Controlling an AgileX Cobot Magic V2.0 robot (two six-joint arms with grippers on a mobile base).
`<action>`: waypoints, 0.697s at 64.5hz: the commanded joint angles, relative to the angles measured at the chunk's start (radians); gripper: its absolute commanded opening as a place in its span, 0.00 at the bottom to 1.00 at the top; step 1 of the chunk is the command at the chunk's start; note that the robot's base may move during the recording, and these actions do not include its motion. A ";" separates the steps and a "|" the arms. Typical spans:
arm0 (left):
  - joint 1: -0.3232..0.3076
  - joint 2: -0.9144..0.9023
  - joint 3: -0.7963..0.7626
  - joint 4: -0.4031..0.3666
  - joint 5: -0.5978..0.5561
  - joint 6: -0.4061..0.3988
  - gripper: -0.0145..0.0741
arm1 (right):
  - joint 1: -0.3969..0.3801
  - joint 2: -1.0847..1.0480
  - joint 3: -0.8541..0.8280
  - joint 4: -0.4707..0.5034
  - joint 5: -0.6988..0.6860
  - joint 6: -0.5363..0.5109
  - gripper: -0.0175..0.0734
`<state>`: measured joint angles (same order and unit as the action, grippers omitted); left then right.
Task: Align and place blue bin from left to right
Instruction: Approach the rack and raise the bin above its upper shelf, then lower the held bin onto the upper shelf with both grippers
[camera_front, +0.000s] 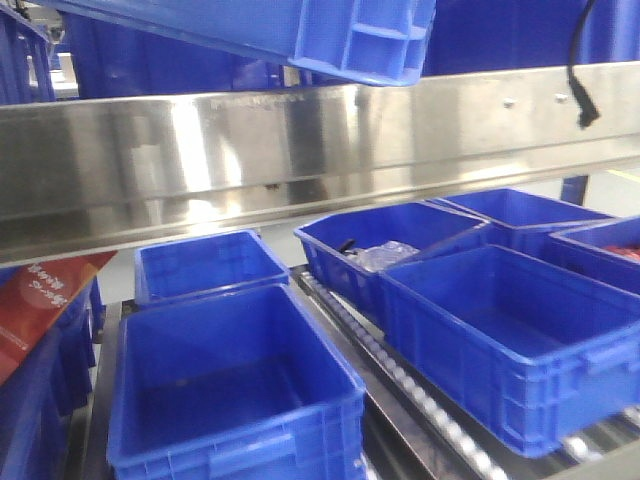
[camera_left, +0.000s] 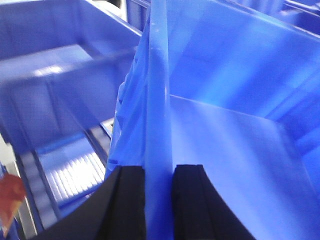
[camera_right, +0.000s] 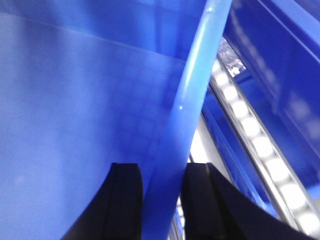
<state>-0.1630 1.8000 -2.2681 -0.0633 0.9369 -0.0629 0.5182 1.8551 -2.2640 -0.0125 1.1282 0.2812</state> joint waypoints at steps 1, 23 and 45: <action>-0.001 -0.020 -0.016 -0.012 -0.117 0.000 0.04 | 0.002 -0.020 -0.015 -0.003 -0.074 -0.036 0.03; -0.001 -0.020 -0.016 -0.012 -0.117 0.000 0.04 | 0.002 -0.020 -0.015 -0.003 -0.074 -0.036 0.03; -0.001 -0.020 -0.016 -0.012 -0.117 0.000 0.04 | 0.002 -0.020 -0.015 -0.003 -0.074 -0.036 0.03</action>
<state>-0.1630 1.8000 -2.2681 -0.0633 0.9352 -0.0629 0.5182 1.8551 -2.2640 -0.0125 1.1282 0.2812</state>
